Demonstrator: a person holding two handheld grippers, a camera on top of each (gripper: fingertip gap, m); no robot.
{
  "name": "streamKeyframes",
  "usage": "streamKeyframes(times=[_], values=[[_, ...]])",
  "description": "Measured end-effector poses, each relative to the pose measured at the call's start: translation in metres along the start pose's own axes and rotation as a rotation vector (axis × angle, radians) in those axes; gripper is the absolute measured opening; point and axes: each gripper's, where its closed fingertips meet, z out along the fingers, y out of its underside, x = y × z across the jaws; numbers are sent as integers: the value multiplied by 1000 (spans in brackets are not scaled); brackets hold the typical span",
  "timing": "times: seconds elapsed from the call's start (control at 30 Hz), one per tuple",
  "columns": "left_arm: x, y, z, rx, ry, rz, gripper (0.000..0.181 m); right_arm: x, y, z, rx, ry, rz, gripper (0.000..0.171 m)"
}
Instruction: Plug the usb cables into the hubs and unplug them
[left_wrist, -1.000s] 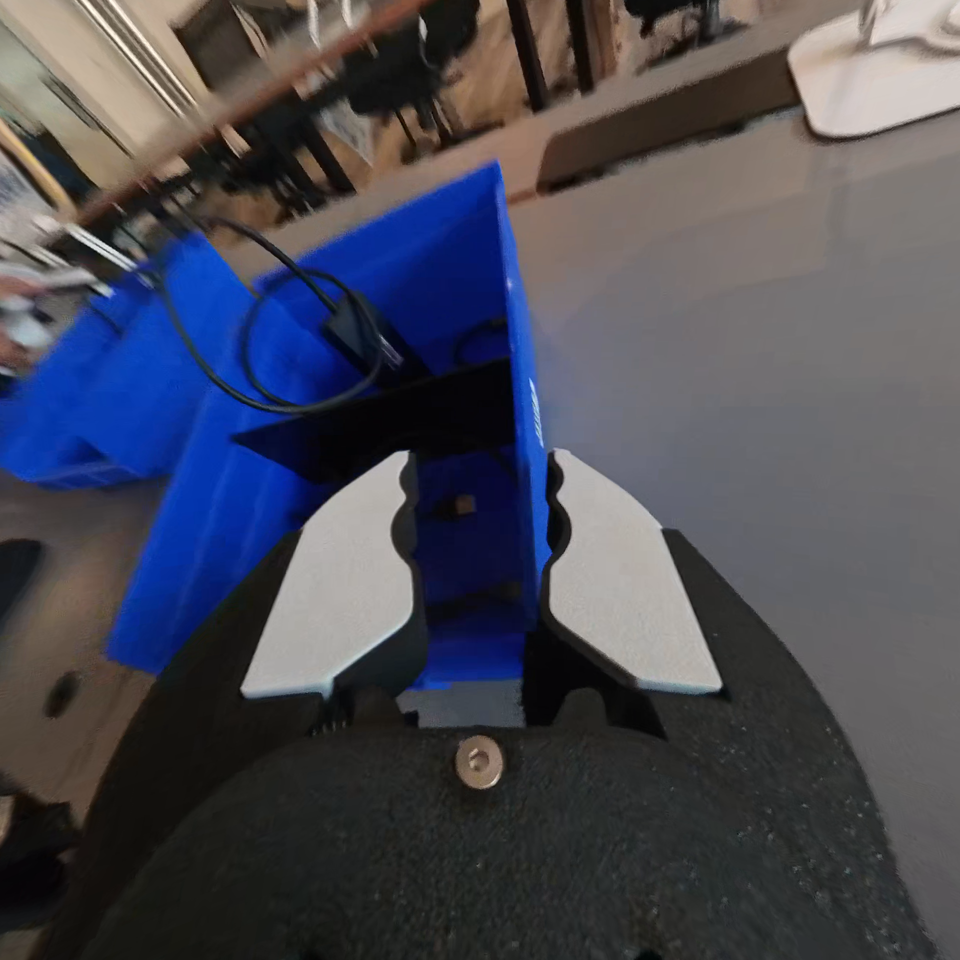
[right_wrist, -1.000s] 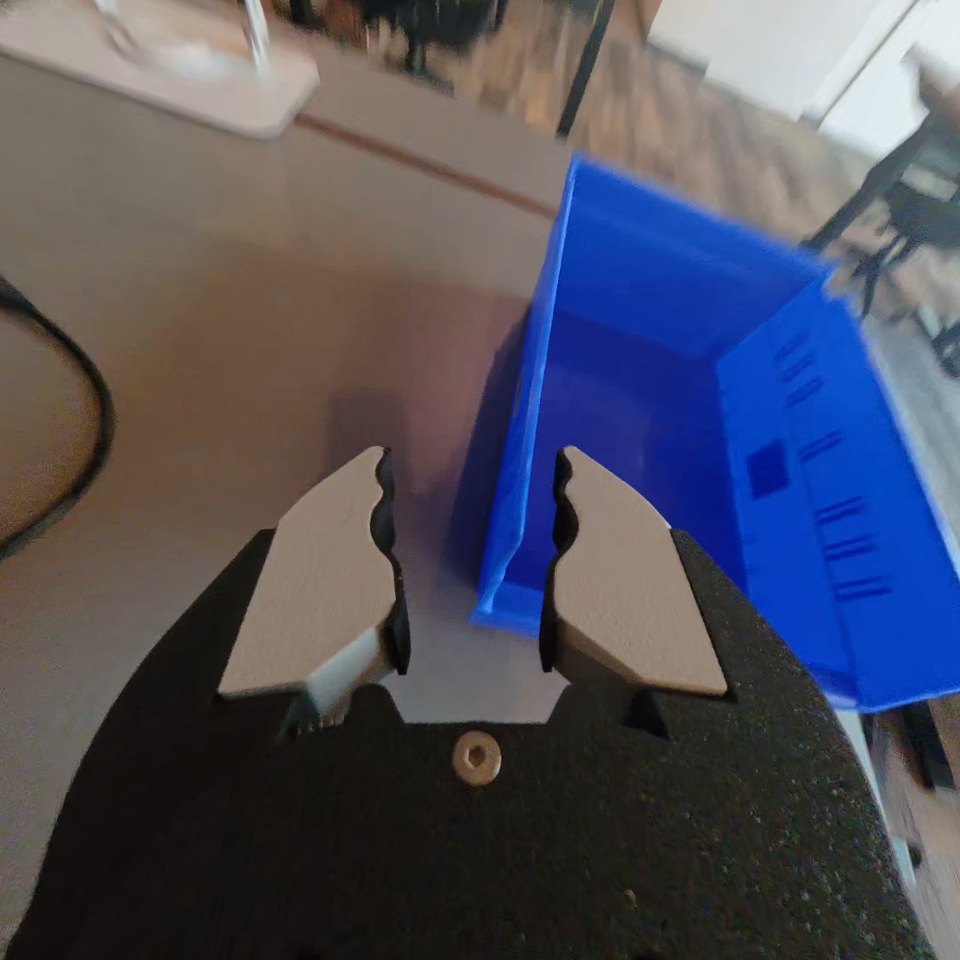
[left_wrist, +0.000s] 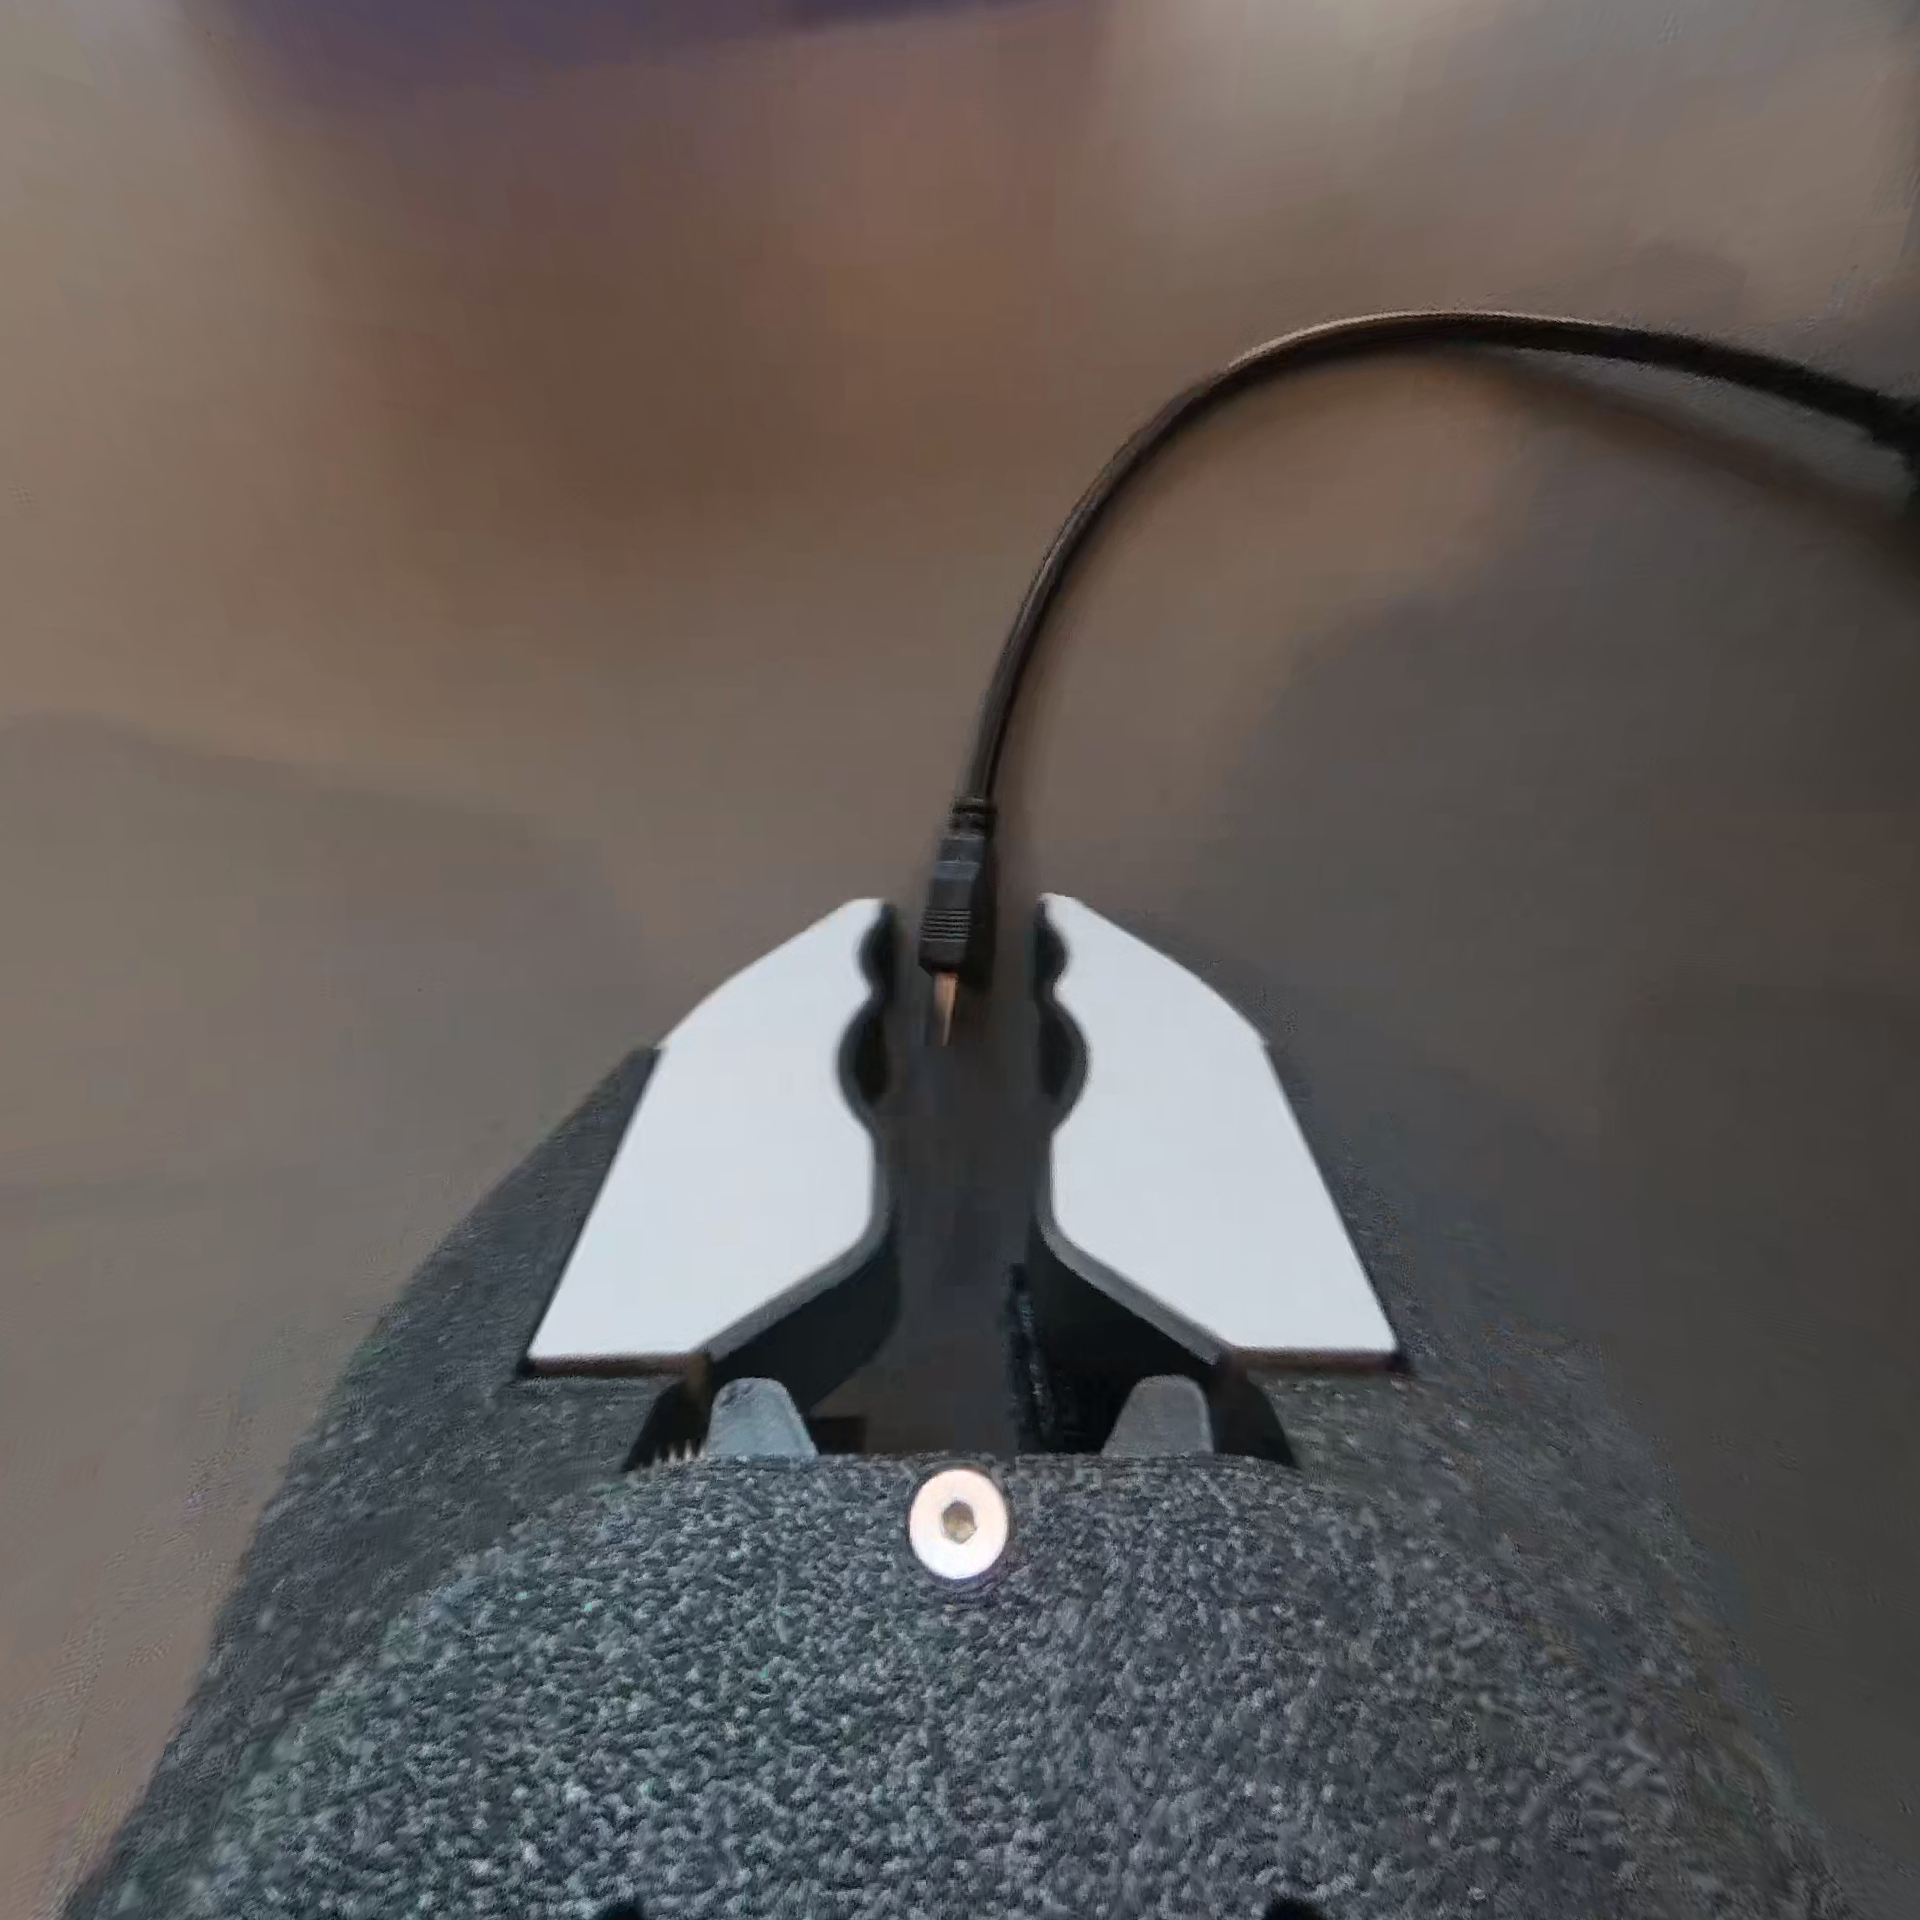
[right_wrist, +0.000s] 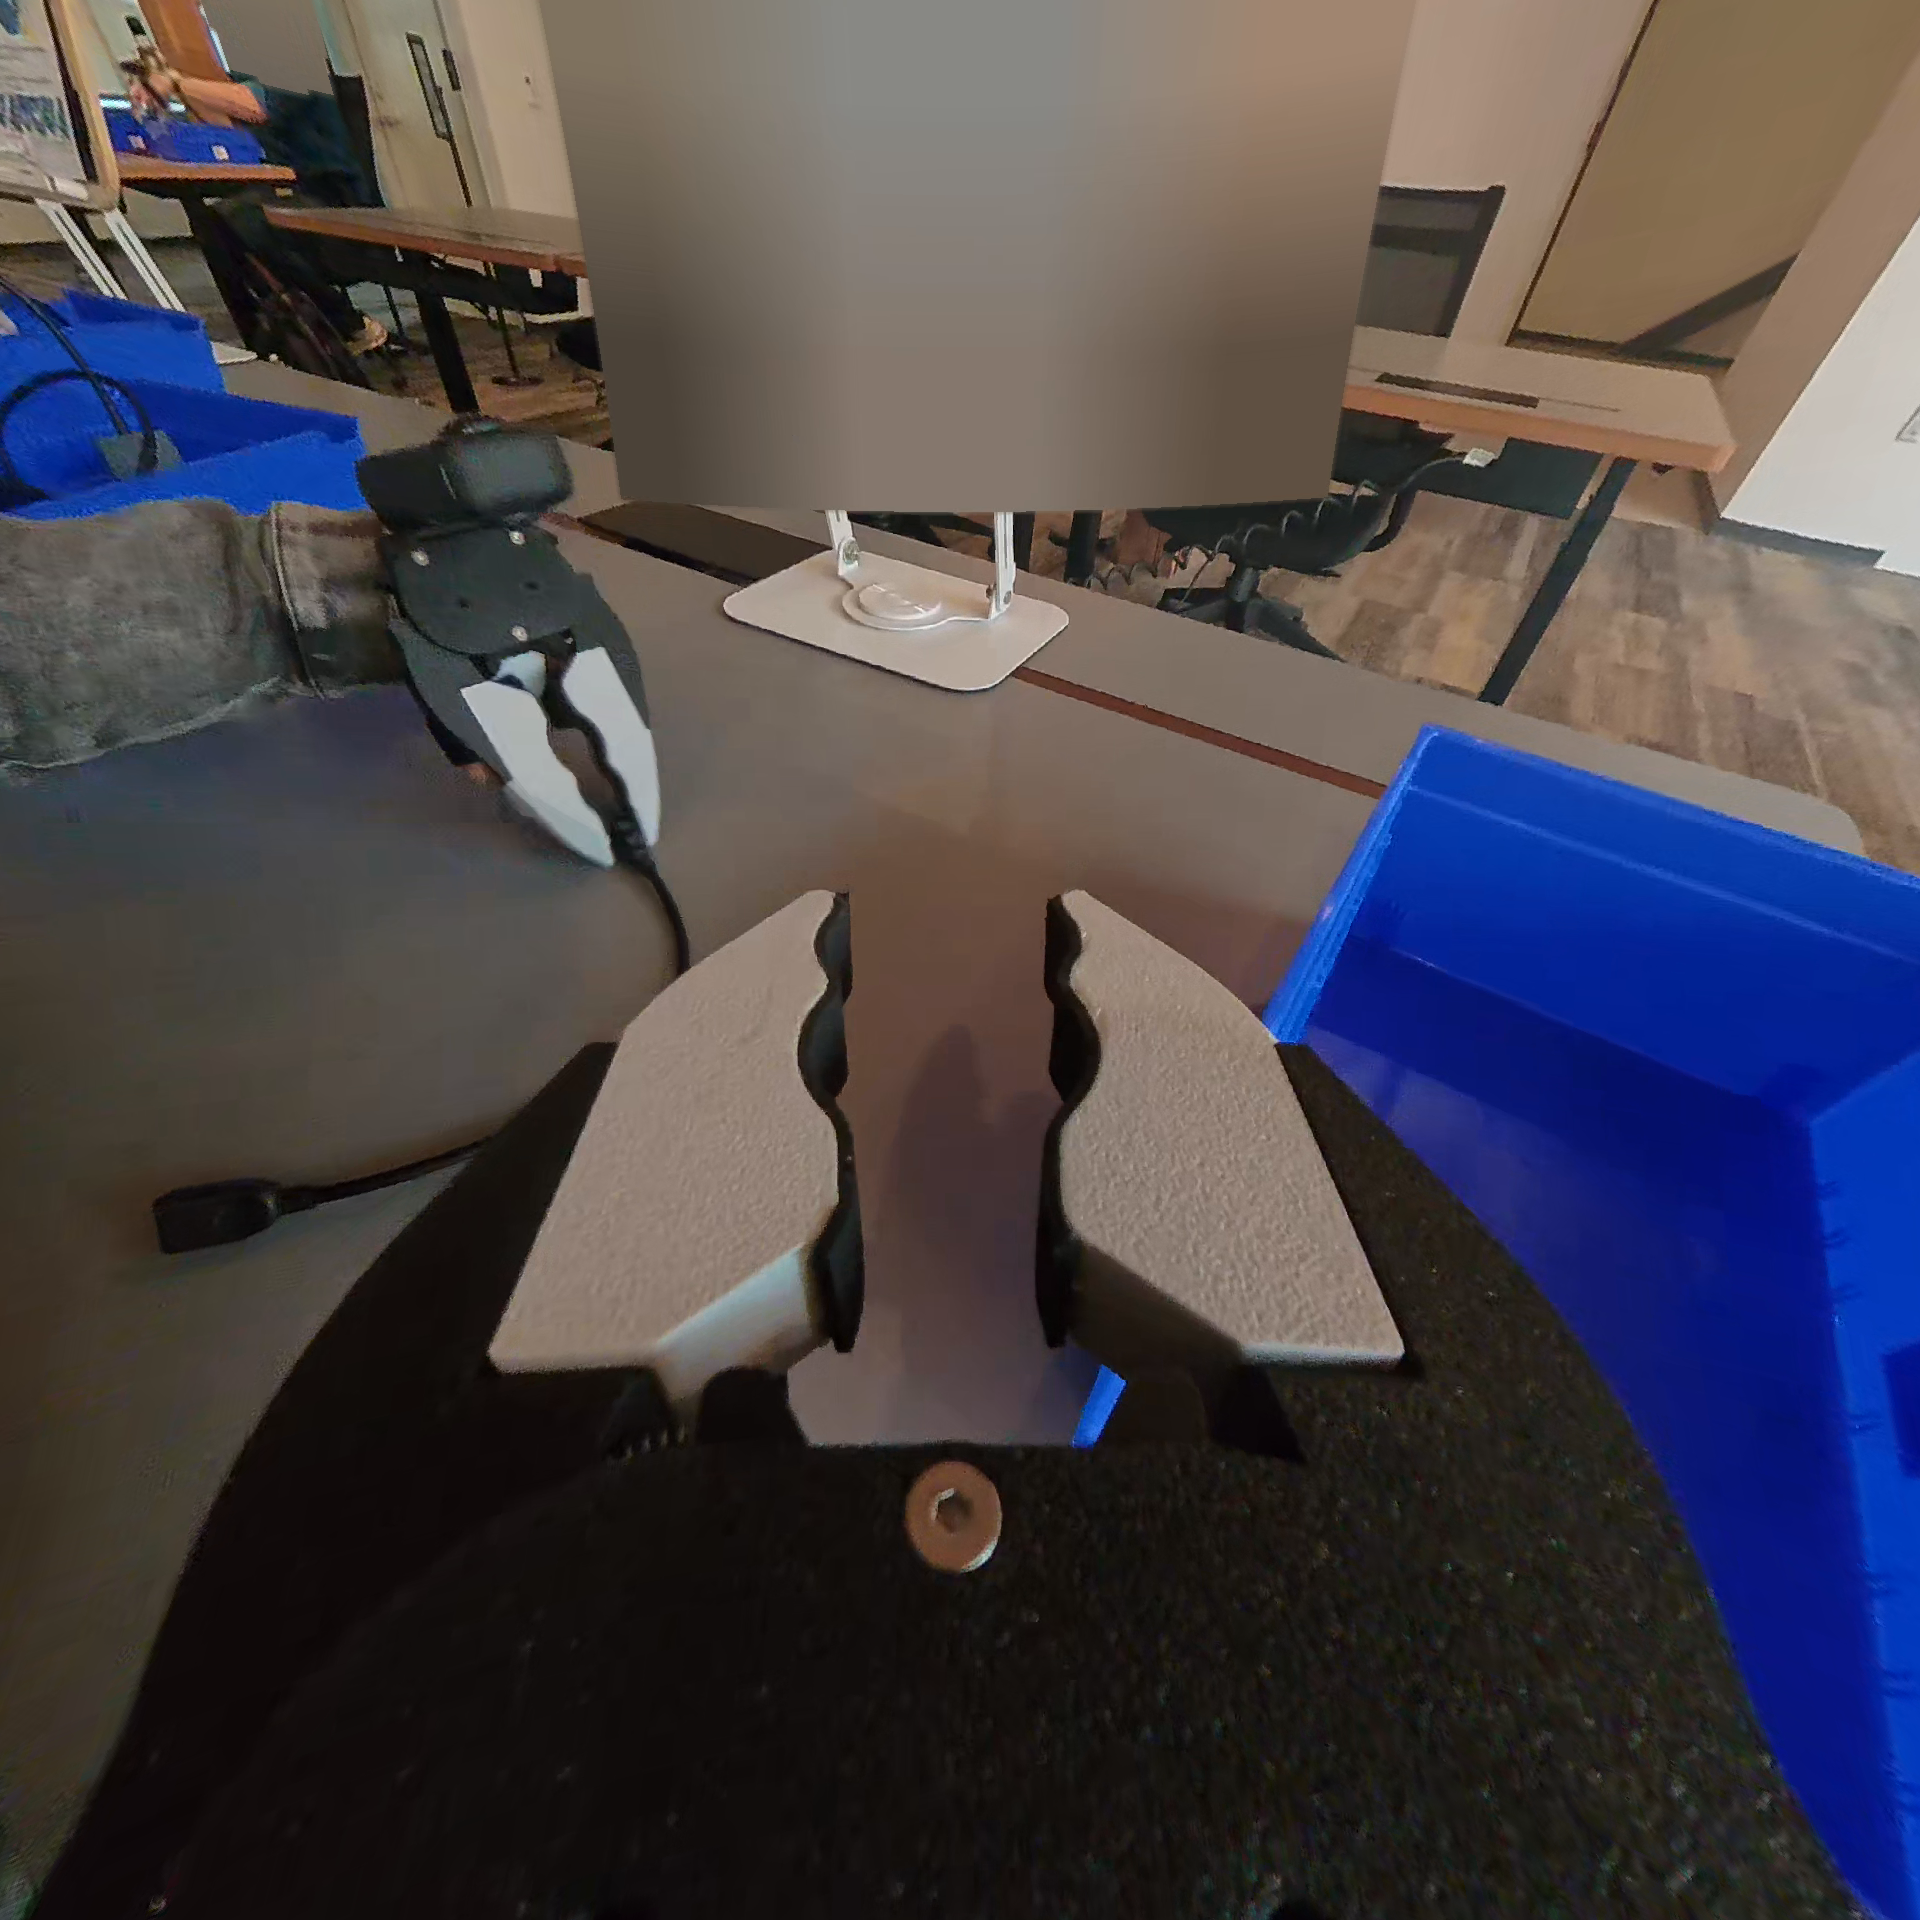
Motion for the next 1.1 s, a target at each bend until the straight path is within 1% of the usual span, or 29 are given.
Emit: streamKeyframes(times=[0.03,0.17,0.33,0.5,0.7,0.87,1.0,1.1], values=[[2,1,-1,6,1,3,10,-1,2,2,-10,-1,-3,35],[7,4,-3,32,0,-27,9,-5,9,7,-41,-6,-26,35],[10,12,-11,40,-47,-59,9,-9,6,8,-42,-11,-53,35],[14,2,-37,148,-90,-102,9,-8,6,8,-39,-2,-39,35],[18,-10,-83,245,-193,-115,9,-14,8,12,-51,-21,-51,35],[23,-11,-115,279,-296,-112,9,-17,9,14,-40,-36,-34,34],[29,-9,-135,306,-428,-154,9,-27,10,24,-3,-85,0,32],[38,-4,-145,303,-537,-191,9,-40,15,38,-13,-134,9,32]])
